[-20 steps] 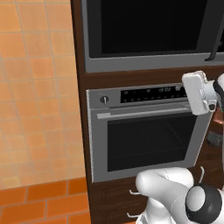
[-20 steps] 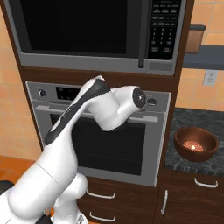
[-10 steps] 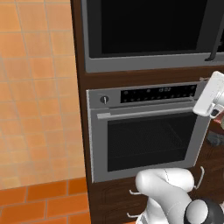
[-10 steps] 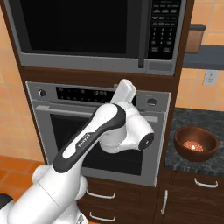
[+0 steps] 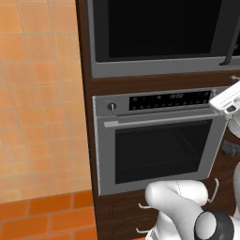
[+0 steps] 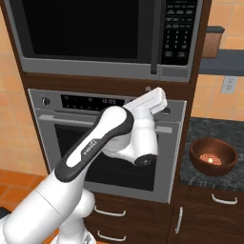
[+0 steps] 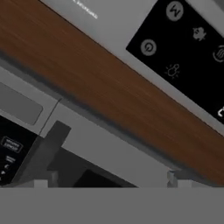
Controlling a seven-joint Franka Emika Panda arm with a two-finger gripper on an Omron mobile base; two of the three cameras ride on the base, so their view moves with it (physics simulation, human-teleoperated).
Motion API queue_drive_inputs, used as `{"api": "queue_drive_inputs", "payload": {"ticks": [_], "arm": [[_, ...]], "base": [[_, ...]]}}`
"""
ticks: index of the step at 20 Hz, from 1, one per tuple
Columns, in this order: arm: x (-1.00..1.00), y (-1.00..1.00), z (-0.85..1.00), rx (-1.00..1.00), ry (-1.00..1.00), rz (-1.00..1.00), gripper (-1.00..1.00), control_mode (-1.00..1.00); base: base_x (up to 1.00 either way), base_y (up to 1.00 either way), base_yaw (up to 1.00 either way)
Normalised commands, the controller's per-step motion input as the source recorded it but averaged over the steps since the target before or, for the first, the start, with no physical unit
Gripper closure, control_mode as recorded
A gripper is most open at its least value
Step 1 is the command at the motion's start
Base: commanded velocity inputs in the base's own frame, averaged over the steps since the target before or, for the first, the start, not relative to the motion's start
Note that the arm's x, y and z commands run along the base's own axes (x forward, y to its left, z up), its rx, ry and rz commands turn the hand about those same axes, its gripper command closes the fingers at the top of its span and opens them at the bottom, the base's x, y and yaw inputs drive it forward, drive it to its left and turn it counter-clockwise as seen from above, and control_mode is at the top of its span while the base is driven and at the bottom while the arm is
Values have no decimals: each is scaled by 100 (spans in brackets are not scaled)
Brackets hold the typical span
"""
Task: Open the microwave, place the bowl with waffle inside the microwave, then close the microwave door and turn it on.
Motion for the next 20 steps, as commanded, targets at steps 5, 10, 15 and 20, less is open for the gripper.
{"api": "queue_drive_inputs", "payload": {"ticks": [5,10,15,20], "arm": [[0,-44,66,21,2,4,-100,-100],[0,-48,54,28,0,10,-100,-100],[19,-9,0,14,1,17,-100,-100],[44,0,0,11,0,6,-100,-100]], "base": [[0,0,0],[0,0,0],[0,0,0],[0,0,0]]}}
